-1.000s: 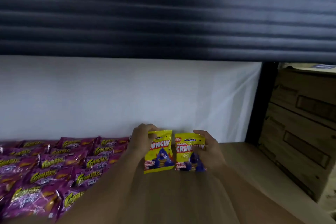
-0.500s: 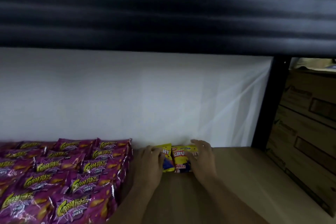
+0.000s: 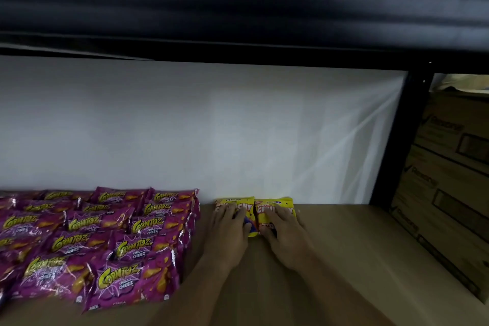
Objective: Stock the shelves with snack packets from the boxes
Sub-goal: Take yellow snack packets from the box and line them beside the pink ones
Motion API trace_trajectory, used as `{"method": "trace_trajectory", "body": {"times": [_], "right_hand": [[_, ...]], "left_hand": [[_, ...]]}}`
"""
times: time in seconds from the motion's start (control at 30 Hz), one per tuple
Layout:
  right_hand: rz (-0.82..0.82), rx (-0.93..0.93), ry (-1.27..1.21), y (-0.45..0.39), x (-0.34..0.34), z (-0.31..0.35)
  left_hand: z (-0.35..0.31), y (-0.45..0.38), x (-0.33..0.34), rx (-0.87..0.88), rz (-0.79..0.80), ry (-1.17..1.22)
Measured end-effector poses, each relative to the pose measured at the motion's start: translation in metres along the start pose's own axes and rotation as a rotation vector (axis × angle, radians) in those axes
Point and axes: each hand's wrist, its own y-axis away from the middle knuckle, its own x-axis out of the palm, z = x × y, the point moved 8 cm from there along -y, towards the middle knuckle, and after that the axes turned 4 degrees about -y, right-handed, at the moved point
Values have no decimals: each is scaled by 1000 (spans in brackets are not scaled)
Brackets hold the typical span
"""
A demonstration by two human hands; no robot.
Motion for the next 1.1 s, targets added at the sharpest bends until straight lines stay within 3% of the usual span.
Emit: {"method": "trace_trajectory", "body": {"times": [0.33, 0.53, 0.77, 1.1], "right_hand": [[-66, -23, -128, 56, -13, 61], [-68, 40, -234, 123, -16, 132], [-153, 101, -239, 203, -4, 229], [-385, -40, -245, 284, 57, 352]], "left_hand": [[1, 62, -28, 75, -49, 156], [30, 144, -72, 150, -106, 279], [79, 239, -119, 303, -63, 494], [194, 370, -162, 369, -375, 456]]}}
